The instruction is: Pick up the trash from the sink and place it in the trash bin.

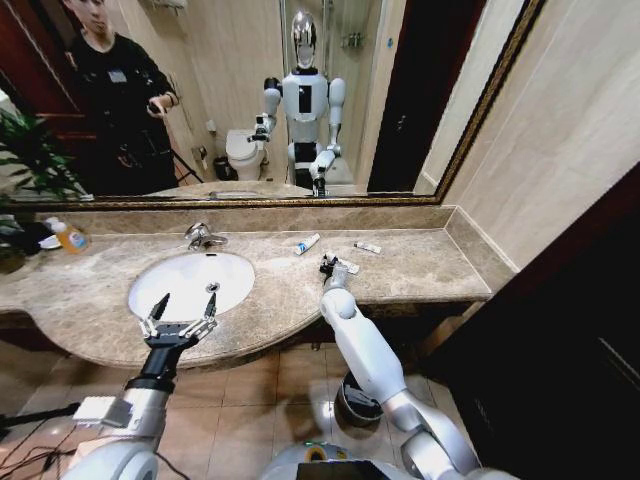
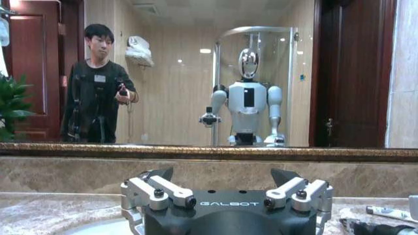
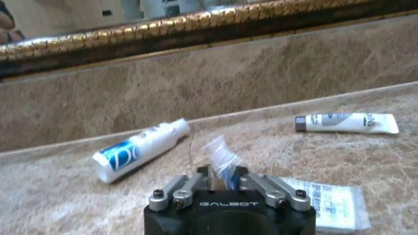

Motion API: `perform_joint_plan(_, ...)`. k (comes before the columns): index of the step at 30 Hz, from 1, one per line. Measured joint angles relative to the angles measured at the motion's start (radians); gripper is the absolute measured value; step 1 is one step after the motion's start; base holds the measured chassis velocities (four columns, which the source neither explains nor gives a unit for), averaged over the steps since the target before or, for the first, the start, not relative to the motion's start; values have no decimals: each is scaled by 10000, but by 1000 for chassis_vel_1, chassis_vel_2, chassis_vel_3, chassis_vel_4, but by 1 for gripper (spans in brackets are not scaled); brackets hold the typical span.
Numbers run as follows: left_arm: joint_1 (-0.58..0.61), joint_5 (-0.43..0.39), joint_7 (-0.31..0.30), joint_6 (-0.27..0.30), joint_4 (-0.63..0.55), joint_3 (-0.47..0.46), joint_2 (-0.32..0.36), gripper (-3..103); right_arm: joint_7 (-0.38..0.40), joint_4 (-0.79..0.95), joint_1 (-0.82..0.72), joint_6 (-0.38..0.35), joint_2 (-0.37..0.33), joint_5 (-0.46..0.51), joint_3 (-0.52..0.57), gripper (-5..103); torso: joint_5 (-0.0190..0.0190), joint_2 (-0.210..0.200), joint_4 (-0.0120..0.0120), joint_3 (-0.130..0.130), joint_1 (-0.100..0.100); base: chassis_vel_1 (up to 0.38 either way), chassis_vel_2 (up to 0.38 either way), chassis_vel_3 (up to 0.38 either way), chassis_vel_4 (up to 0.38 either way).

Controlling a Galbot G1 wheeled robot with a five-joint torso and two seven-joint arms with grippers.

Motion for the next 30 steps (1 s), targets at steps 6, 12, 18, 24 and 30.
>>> perform_joint_plan(6, 0, 0, 0, 0, 0, 0, 0, 100, -6, 453, -269, 20, -214, -125, -104, 10, 2, 0, 0, 0, 0, 0, 0, 0, 0)
perform_joint_plan(12, 0, 0, 0, 0, 0, 0, 0, 100, 22, 1486, -793, 21, -696, -320, -276, 3, 2, 0, 0, 0, 0, 0, 0, 0, 0)
perform_joint_plan(18, 0, 0, 0, 0, 0, 0, 0, 100, 102, 2915, -1385, -82, -1213, -206, -469, 3, 2, 0, 0, 0, 0, 0, 0, 0, 0)
perform_joint_plan(24, 0, 0, 1, 0, 0, 0, 0, 100, 137, 5280, -2440, -447, -2070, 341, -674, 3, 4, 0, 0, 0, 0, 0, 0, 0, 0)
perform_joint_plan(30, 0, 0, -1, 0, 0, -1, 0, 100, -51, 7334, -3724, -507, -3151, 715, -571, 3, 0, 0, 0, -1, -1, 0, 0, 0, 0)
